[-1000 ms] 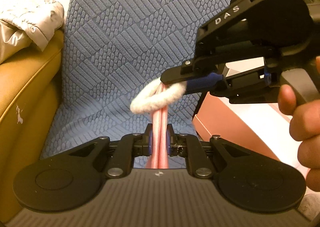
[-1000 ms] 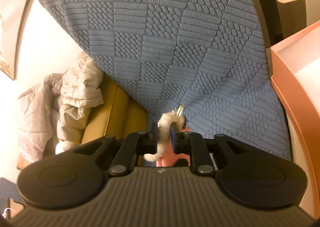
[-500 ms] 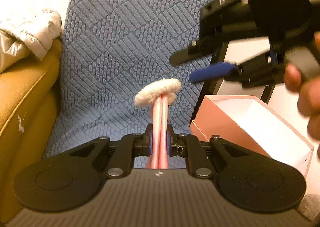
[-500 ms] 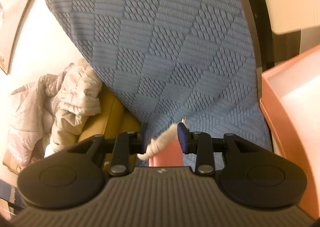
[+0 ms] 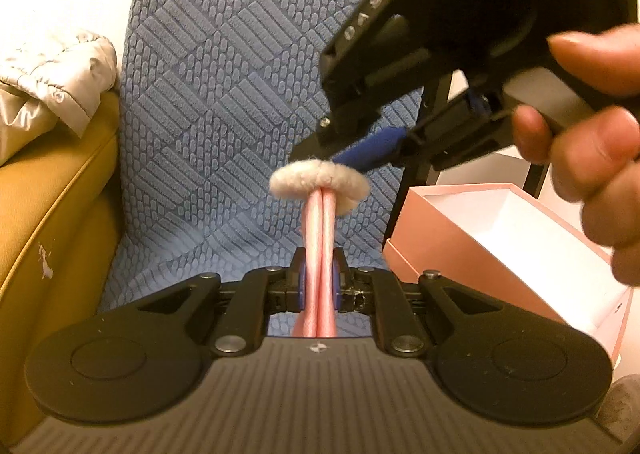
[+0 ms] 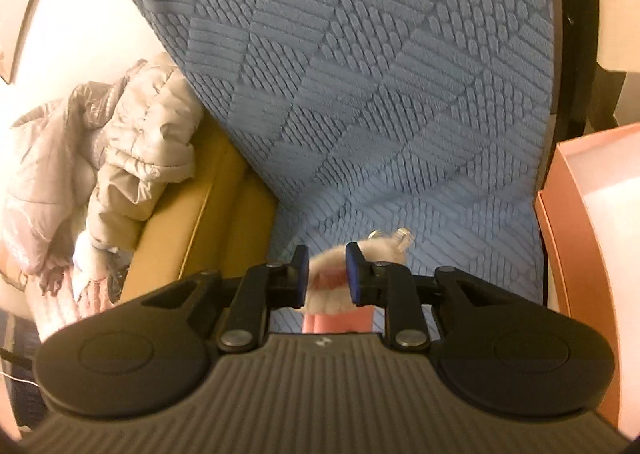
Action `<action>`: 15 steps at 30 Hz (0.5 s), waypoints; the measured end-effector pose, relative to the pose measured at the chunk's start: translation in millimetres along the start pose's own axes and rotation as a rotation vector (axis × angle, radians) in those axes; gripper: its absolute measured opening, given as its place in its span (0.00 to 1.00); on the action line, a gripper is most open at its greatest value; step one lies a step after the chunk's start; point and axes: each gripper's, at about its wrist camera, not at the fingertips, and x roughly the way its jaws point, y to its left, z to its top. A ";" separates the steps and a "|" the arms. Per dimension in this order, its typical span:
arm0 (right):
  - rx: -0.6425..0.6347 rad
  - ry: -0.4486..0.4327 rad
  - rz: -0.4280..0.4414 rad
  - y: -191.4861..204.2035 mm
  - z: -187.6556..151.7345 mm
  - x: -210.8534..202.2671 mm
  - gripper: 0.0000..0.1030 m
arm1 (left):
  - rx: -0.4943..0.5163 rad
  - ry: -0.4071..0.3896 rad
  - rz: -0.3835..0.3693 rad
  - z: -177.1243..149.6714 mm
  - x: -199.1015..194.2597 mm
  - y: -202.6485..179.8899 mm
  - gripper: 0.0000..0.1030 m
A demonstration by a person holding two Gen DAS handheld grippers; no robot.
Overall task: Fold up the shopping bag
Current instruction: 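Slide the hair tie down the strip with the right gripper while the left gripper holds it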
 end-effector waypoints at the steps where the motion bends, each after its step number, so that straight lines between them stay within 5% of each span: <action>1: 0.003 0.000 -0.002 -0.5 -1.4 -0.7 0.22 | -0.001 0.001 0.000 0.0 0.1 0.5 0.13; 15: 0.092 0.032 -0.005 -4.9 -7.0 -3.3 0.24 | 0.051 0.005 0.020 -2.1 -0.8 -6.5 0.11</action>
